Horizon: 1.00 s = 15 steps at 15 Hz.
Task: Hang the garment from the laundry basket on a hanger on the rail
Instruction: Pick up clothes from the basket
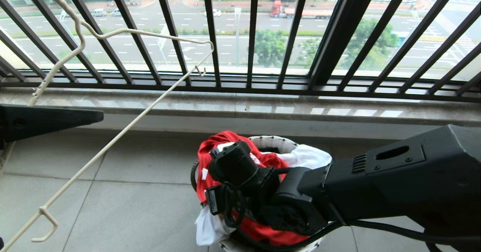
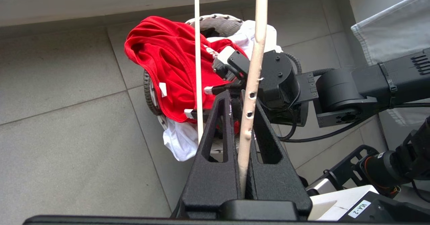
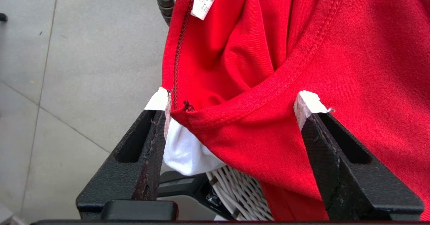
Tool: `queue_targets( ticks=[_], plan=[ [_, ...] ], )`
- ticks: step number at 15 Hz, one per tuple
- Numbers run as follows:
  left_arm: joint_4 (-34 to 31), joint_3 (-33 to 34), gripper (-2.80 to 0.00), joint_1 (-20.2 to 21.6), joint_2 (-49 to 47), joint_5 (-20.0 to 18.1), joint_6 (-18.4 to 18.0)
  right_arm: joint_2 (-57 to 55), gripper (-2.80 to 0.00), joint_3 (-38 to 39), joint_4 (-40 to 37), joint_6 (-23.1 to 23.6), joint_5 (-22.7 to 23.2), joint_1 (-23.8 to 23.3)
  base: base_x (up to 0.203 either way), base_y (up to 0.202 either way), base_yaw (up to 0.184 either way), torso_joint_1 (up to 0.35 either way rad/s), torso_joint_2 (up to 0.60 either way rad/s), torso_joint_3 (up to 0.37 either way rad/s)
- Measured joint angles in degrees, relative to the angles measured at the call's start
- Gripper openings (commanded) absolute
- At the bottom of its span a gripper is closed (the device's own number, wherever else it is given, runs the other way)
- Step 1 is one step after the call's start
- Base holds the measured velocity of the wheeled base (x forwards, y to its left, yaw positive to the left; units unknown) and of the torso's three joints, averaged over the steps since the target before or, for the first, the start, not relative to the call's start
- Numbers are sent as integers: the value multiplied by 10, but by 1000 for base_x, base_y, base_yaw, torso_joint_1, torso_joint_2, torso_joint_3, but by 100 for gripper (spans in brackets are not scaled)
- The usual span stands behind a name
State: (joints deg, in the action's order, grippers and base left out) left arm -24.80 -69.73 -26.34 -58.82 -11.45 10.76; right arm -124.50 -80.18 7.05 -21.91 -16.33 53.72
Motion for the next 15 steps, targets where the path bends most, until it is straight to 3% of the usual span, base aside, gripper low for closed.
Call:
queue_targets(
  ticks=[5, 8, 15],
  plan=[
    [0, 0, -280, 0, 0, 0, 0, 3, 0, 10, 1, 32, -8, 18, 0, 0, 0, 0, 0, 0],
    [0, 0, -280, 0, 0, 1, 0, 13, 0, 40, 20, 98, 11, 25, 0, 0, 0, 0, 0, 0],
    [0, 0, -280, 2, 1, 1, 0, -15, 0, 88, 143, 273, 15, 17, 0, 0, 0, 0, 0, 0]
  ],
)
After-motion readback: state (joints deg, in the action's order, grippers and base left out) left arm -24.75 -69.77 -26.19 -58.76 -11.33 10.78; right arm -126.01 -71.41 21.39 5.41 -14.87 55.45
